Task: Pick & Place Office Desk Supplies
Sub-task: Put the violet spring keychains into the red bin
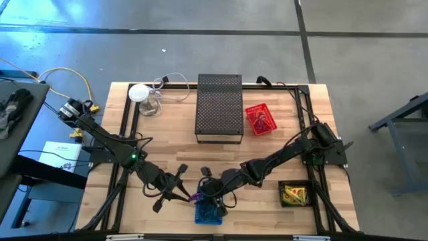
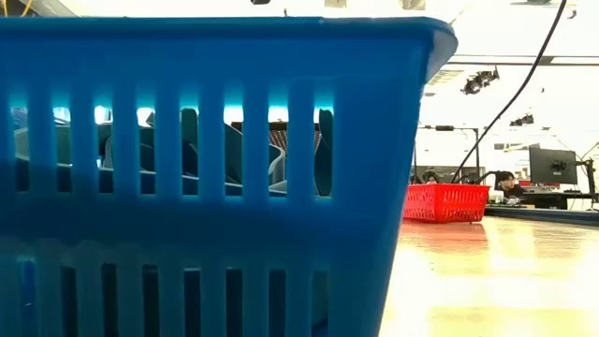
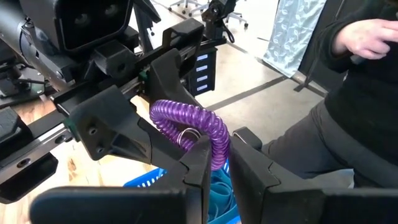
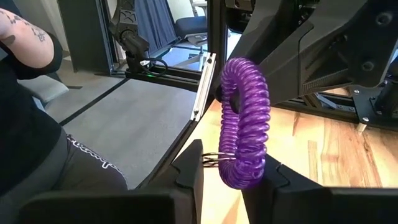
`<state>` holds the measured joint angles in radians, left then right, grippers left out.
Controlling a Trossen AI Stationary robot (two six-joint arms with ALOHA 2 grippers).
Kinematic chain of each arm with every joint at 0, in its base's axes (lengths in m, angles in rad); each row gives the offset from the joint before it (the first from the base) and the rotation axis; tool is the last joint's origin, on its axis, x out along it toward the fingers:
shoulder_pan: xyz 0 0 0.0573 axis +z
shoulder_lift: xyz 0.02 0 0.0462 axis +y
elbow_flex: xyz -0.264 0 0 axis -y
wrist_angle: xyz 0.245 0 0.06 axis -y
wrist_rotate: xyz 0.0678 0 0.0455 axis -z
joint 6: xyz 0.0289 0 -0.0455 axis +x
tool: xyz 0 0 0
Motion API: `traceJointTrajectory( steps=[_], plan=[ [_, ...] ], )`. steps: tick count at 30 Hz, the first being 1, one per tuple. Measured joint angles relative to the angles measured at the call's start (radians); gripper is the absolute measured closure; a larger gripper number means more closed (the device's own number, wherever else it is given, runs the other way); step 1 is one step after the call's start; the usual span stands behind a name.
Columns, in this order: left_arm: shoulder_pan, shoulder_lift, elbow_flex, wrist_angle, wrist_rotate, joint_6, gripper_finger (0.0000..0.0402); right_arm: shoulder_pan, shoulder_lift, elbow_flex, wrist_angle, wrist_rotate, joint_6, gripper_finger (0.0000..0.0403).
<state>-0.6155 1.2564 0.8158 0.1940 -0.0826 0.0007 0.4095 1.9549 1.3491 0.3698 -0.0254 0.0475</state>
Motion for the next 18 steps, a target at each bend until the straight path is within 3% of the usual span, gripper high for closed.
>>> traceJointTrajectory(
  steps=[18],
  plan=[
    [-0.003,0.0,0.0,-0.009,0.0,-0.059,0.0342,0.0,0.0,0.0,-0.023,0.034,0.0,0.0342]
  ],
)
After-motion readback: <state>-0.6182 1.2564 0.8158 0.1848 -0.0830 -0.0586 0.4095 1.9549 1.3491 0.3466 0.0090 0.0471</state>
